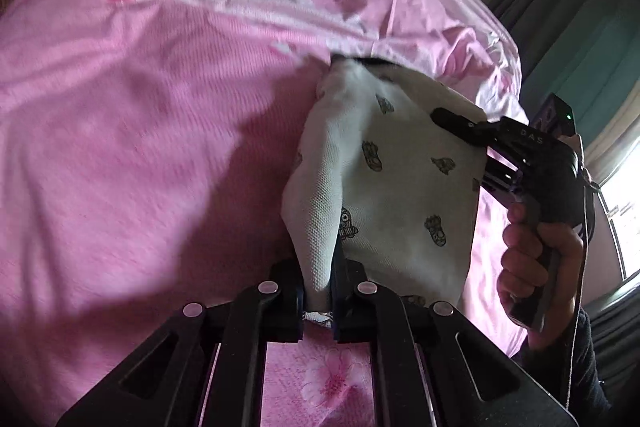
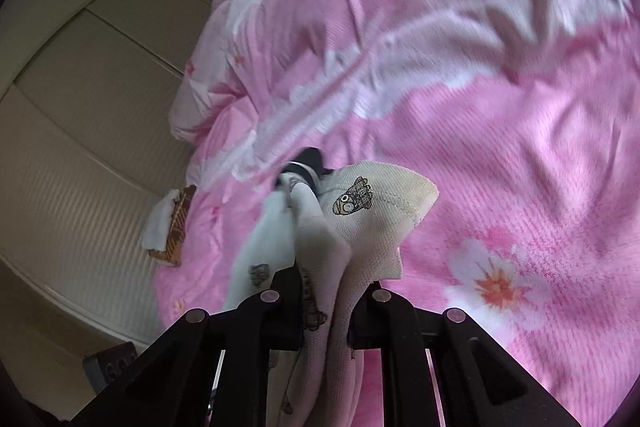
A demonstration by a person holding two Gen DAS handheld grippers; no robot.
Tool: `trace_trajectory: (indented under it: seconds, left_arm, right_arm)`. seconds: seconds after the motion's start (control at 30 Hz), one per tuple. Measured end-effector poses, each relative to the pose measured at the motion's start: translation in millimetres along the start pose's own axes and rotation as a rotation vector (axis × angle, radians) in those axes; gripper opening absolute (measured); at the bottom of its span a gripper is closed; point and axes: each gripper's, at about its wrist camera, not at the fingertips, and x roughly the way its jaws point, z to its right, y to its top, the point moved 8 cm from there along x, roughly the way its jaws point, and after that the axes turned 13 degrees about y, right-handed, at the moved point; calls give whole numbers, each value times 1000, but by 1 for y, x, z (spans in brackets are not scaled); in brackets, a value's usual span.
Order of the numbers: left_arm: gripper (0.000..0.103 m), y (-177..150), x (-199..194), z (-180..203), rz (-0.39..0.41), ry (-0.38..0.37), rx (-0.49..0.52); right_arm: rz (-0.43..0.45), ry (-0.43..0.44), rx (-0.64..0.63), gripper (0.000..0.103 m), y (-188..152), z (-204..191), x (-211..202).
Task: Fold small clothes
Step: 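Close both tools on the end of the folded shirt bundle, then lift the folded shirt with both tools and carry it onto the clothes stack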
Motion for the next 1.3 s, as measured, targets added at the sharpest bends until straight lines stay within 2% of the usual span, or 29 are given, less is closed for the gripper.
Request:
trace_trajectory:
  seconds: [0.33,0.6,0.87,1.1,1.2,1.3]
  left_arm:
    - [10,46,-64,-46,88,-2,-15]
    - [10,98,-136,-124,194,16,-68]
    - [10,168,-209,-253,332,110,-148]
    - [11,239,-256,-370,435,220,-200]
    - [11,264,-263,-418,453,268,-219]
    - [11,279,-249,-458,450,320,-238]
  right_arm:
    - [14,-6,-85,14,10,-88,12]
    - [10,58,-169,14,21,-186,72]
    - [-38,189,-268,14,37,-309,197]
    - [-90,309,-338,14,54,-413,338]
    - [-108,351,-338,14,60,-438,394]
    - [-142,376,-304,14,57,-442,449]
